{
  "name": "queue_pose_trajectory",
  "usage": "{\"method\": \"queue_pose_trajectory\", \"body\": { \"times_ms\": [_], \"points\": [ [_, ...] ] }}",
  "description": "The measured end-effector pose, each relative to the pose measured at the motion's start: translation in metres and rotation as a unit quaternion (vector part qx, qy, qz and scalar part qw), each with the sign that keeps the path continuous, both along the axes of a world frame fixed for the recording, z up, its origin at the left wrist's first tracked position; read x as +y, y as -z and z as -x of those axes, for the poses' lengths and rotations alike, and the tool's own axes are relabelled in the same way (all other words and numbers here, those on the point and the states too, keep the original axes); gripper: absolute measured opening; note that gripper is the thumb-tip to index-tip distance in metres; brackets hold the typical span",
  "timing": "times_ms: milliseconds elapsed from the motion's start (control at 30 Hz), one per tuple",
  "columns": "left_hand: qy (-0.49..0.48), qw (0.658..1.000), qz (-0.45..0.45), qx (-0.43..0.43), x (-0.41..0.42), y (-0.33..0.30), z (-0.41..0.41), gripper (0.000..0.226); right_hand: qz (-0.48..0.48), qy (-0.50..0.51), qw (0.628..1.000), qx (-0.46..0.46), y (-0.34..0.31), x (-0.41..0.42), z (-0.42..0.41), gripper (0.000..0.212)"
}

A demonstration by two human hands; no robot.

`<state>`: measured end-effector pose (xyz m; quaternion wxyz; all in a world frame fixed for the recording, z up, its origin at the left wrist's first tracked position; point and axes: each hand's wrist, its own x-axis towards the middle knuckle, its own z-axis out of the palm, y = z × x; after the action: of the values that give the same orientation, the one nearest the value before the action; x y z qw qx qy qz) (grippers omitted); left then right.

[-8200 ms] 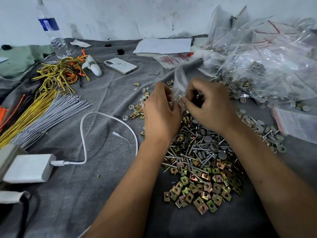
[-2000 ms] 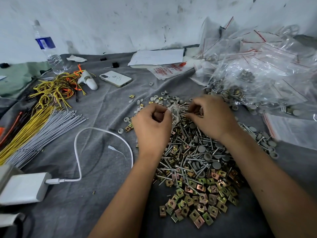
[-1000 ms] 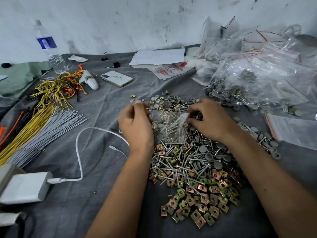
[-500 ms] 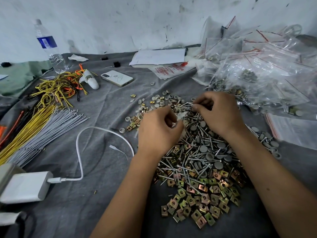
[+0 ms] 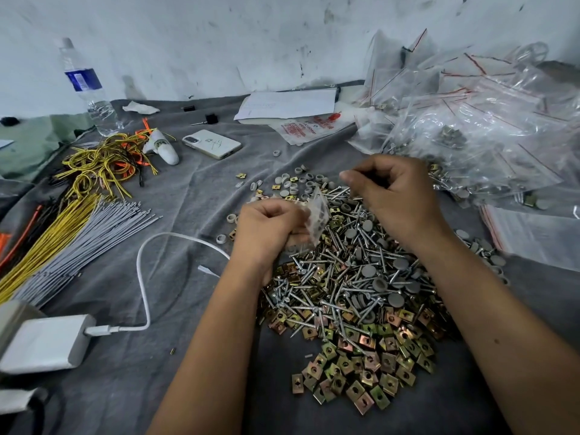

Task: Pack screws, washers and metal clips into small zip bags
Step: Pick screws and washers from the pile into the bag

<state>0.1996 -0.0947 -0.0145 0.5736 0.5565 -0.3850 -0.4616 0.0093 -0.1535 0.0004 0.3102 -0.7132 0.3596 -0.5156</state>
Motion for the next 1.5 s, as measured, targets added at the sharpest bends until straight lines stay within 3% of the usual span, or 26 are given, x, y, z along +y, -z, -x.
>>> {"method": "queue_pose_trajectory", "body": {
  "times_ms": [133, 300, 433, 600, 833, 1167, 1333, 1500],
  "points": [
    [0.003, 0.998, 0.024, -0.065, 0.001, 0.002, 0.009, 0.008, 0.004, -0.058, 0.998, 0.022, 0.002, 0.001, -0.004, 0.019],
    [-0.020, 0.991, 0.068, -0.116, 0.000, 0.003, 0.013, 0.013, 0.039, -0.047, 0.994, 0.090, 0.009, -0.001, -0.006, 0.024],
    [-0.035, 0.993, 0.072, -0.083, 0.000, 0.003, 0.014, 0.012, 0.037, -0.041, 0.992, 0.110, 0.009, -0.001, -0.005, 0.015],
    [-0.049, 0.995, 0.075, -0.037, -0.002, 0.004, 0.012, 0.018, 0.049, -0.053, 0.988, 0.136, 0.007, 0.005, -0.008, 0.020],
    [-0.052, 0.988, 0.130, -0.068, -0.002, 0.004, 0.017, 0.010, 0.132, 0.019, 0.978, 0.161, 0.002, 0.009, -0.011, 0.015],
    [-0.159, 0.982, 0.086, 0.060, -0.002, -0.002, 0.008, 0.016, 0.086, -0.022, 0.981, 0.175, 0.003, 0.009, -0.009, 0.022],
    [-0.189, 0.963, 0.059, 0.182, -0.004, -0.005, 0.000, 0.026, 0.038, -0.104, 0.928, 0.357, 0.004, 0.011, -0.013, 0.042],
    [-0.195, 0.959, 0.064, 0.194, -0.005, -0.005, -0.002, 0.022, 0.071, -0.131, 0.885, 0.440, 0.009, 0.017, -0.028, 0.022]
  ]
}}
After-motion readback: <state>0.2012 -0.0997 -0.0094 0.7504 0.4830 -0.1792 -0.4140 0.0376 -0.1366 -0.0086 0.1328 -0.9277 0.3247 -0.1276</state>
